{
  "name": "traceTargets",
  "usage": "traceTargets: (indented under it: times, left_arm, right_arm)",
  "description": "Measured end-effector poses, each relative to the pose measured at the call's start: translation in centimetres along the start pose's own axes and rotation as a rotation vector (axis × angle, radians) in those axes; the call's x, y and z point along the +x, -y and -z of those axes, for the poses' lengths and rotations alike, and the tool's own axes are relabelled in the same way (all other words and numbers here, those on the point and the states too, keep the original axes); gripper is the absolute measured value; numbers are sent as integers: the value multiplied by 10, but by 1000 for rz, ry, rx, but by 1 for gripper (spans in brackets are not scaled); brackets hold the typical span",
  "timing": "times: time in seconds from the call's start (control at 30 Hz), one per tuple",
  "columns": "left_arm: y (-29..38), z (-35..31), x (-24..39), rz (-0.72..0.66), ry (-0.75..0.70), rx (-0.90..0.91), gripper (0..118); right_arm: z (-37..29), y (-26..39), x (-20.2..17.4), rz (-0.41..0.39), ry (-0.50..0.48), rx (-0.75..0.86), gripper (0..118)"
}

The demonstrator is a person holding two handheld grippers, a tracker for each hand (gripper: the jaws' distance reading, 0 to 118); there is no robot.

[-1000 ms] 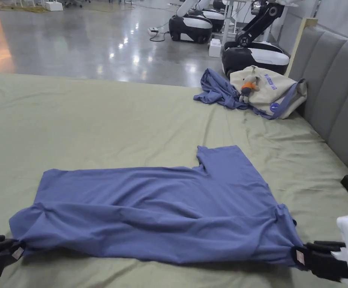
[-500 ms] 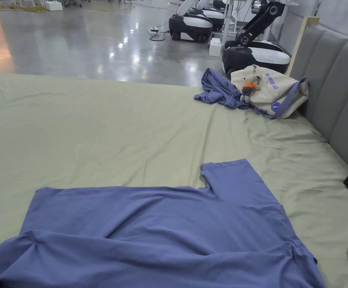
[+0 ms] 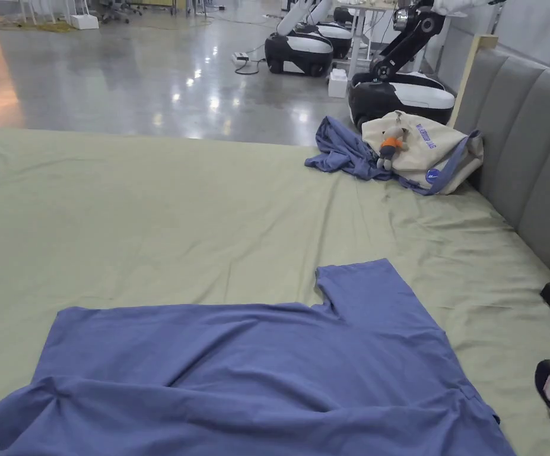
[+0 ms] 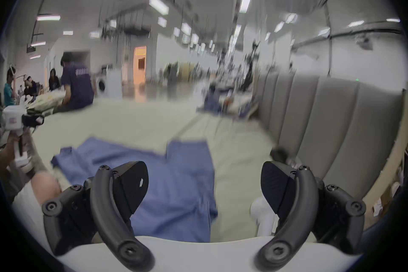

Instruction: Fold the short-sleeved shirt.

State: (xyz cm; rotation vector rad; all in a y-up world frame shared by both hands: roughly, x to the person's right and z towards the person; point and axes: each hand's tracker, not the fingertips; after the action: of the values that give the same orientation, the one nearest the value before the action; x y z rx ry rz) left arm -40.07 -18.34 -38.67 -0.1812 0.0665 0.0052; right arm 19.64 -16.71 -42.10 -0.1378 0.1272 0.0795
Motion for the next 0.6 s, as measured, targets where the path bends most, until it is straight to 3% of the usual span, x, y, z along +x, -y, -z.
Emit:
traceTargets:
  times: [0.07, 0.13, 0.27, 0.4, 0.43, 0.47, 0.5, 0.53, 0.57, 0.6]
  left_arm:
    - [1, -15, 11, -17, -18, 51, 110]
    - [7, -23, 21, -25, -26, 45, 111]
    - [19, -20, 25, -9, 1, -7, 111]
    - [21, -12, 20, -19, -23, -62, 111]
    - [21, -13, 18, -37, -23, -68, 109]
    - [22, -12, 17, -53, -21, -75, 91]
    - [23, -13, 16, -57, -23, -72, 57]
    - [25, -13, 14, -64, -8, -71, 11]
    - [27, -12, 16, -60, -22, -69, 0]
    - [28, -17, 17, 1, -94, -54, 0]
  right_arm:
    - [-18, 4, -18, 35, 63, 106, 111]
    - [-26, 16, -33, 53, 59, 145, 111]
    - [-12, 25, -47, 40, 17, 55, 111]
    - [4, 27, -46, 80, -3, 2, 111]
    - [6, 27, -45, 94, -4, -17, 106]
    - [7, 27, -44, 110, -15, -37, 74]
    - [9, 29, -43, 123, -14, -42, 21]
    - [11, 31, -43, 128, -2, -42, 2]
    - [11, 32, -44, 114, 68, -35, 2]
    - [11, 34, -42, 124, 41, -36, 2]
